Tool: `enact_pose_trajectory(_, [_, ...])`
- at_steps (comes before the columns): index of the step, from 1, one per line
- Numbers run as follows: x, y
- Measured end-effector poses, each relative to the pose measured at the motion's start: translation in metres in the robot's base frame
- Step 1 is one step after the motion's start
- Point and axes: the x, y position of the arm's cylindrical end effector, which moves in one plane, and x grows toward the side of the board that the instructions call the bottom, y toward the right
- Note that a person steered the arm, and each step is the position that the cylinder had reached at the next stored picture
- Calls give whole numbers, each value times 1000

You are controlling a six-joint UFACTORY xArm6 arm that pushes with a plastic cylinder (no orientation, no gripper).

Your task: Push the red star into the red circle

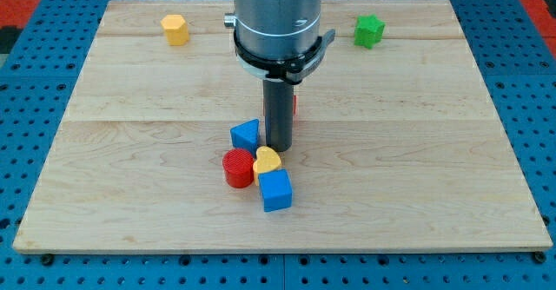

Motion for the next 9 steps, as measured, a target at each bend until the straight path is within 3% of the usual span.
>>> enact_pose_trajectory(3, [-65, 43])
enact_pose_trajectory(4, [-75, 33])
enact_pose_trajectory(5, [-34, 0])
enact_pose_trajectory(6, [-32, -16])
enact_pose_trajectory(7, [-83, 2])
enact_pose_trajectory(9, [-62, -56])
